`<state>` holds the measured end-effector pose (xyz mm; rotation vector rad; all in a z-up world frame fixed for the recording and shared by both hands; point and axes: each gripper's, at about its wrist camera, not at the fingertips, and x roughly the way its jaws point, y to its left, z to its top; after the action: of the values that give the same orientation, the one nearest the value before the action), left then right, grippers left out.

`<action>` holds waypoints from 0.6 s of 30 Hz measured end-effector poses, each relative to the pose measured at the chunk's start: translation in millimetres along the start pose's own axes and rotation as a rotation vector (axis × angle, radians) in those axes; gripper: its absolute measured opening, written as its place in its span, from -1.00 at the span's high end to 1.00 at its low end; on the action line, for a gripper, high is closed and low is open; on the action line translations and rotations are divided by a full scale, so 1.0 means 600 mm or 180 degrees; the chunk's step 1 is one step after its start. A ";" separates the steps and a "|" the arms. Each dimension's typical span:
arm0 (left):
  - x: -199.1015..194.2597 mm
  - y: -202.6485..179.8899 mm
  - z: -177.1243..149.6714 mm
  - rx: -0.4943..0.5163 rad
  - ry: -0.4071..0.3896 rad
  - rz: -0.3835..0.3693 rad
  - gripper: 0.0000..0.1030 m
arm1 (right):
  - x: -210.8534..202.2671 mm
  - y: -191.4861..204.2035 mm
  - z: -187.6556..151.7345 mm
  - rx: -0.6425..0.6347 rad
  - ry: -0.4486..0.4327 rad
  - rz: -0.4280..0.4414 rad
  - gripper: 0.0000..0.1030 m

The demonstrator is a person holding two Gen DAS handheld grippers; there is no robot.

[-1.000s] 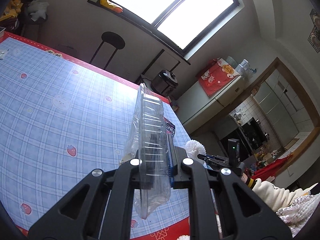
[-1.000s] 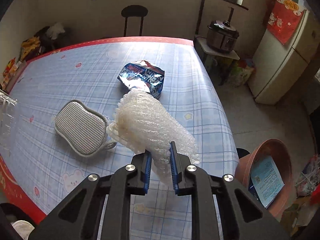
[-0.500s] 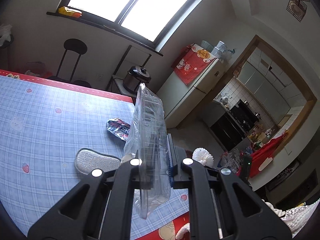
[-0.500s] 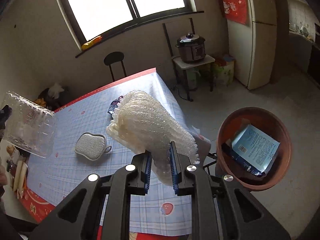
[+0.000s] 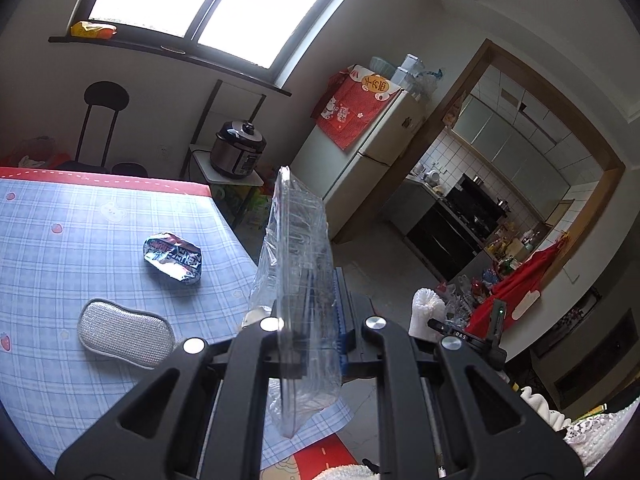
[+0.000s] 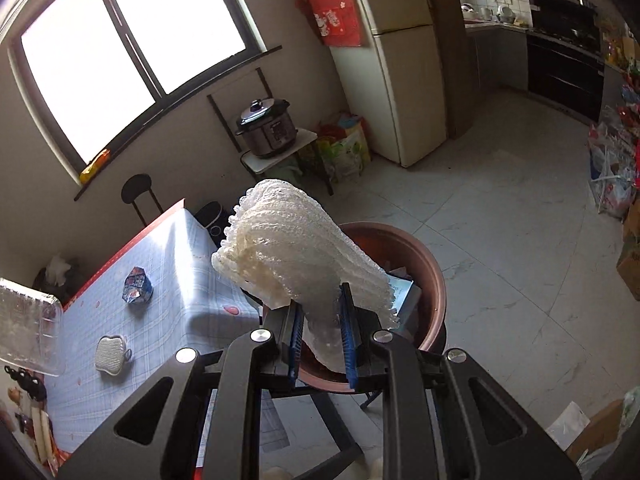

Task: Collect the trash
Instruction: 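Carry both items to the terracotta pot, then open the right tool to drop the bubble wrap into the pot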

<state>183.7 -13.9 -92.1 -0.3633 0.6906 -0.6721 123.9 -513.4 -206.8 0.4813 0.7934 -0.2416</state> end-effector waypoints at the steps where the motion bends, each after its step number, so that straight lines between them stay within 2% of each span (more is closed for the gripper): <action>1: 0.001 -0.007 -0.001 0.0004 -0.0004 0.0025 0.73 | 0.010 -0.013 0.007 0.0055 0.0031 -0.0016 0.64; 5: -0.006 -0.021 -0.007 0.0009 -0.0047 0.0138 0.73 | 0.047 -0.047 0.034 0.0300 0.0115 -0.0003 0.64; 10: -0.019 -0.030 -0.013 -0.0025 -0.0087 0.0293 0.73 | 0.082 -0.052 0.062 0.0382 0.0154 0.0027 0.62; 13: -0.030 -0.035 -0.017 -0.0047 -0.0115 0.0362 0.73 | 0.099 -0.050 0.075 0.0435 0.0183 0.0030 0.53; 16: -0.039 -0.036 -0.023 -0.0057 -0.0131 0.0409 0.73 | 0.113 -0.047 0.083 0.0468 0.0202 0.0022 0.31; 18: -0.042 -0.036 -0.024 -0.0059 -0.0132 0.0431 0.73 | 0.119 -0.043 0.088 0.0468 0.0193 0.0034 0.05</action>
<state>149.7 -14.1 -79.8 -0.3435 0.6760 -0.5286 195.3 -564.3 -235.5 0.6337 0.8355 -0.2777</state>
